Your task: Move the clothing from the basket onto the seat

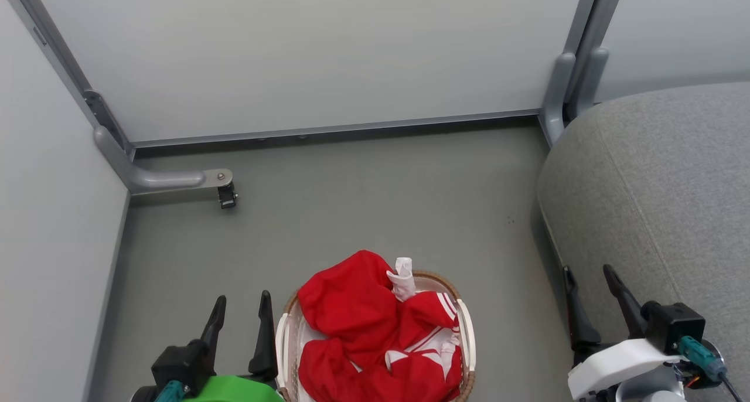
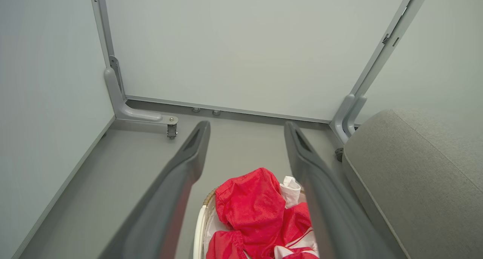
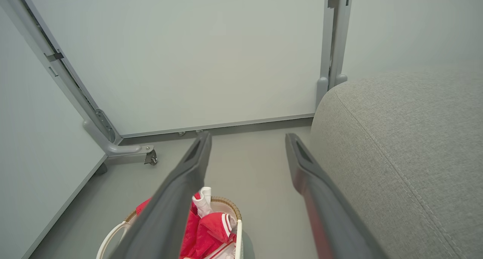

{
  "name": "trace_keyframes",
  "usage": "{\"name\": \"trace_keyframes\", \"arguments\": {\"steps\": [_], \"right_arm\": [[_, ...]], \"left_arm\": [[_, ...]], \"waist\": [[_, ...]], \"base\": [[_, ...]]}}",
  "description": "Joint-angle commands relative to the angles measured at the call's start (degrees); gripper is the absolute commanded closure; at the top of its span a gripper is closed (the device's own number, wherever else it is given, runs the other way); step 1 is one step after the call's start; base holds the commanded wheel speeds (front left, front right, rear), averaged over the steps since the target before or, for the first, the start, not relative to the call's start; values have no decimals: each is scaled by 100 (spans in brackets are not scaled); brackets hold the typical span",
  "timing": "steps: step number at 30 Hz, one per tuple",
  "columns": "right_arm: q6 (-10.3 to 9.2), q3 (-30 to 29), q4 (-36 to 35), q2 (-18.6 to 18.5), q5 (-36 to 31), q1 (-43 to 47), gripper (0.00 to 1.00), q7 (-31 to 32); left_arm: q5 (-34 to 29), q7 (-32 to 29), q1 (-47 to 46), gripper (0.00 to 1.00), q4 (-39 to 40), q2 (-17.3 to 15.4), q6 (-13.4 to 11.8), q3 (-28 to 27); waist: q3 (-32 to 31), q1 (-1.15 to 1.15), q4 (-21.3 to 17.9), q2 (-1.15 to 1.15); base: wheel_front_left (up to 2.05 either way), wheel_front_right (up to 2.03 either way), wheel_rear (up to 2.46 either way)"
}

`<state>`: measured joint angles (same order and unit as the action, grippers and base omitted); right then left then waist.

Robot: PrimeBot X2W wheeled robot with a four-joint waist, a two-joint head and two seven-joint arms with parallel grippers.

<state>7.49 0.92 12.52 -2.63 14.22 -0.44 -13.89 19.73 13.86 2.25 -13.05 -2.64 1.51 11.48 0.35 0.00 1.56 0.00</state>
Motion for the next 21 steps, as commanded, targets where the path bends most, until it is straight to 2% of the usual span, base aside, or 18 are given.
{"name": "trace_keyframes", "arguments": {"steps": [1, 11, 21], "right_arm": [[0, 20, 15, -37, -129, 88, 0, -49], [0, 76, 41, -42, -481, 125, 0, -140], [-1, 71, 68, -41, -449, 94, 0, -139]], "left_arm": [[-147, 51, 93, 0, 1, -38, -20, 35], [-457, 147, 123, 0, -89, -41, -57, 142], [-390, 132, 88, 0, -128, -40, -64, 158]], "waist": [[-6, 0, 2, 0], [-35, 0, 18, 0], [-35, 0, 16, 0]], "base": [[0, 0, 0], [0, 0, 0], [0, 0, 0]]}}
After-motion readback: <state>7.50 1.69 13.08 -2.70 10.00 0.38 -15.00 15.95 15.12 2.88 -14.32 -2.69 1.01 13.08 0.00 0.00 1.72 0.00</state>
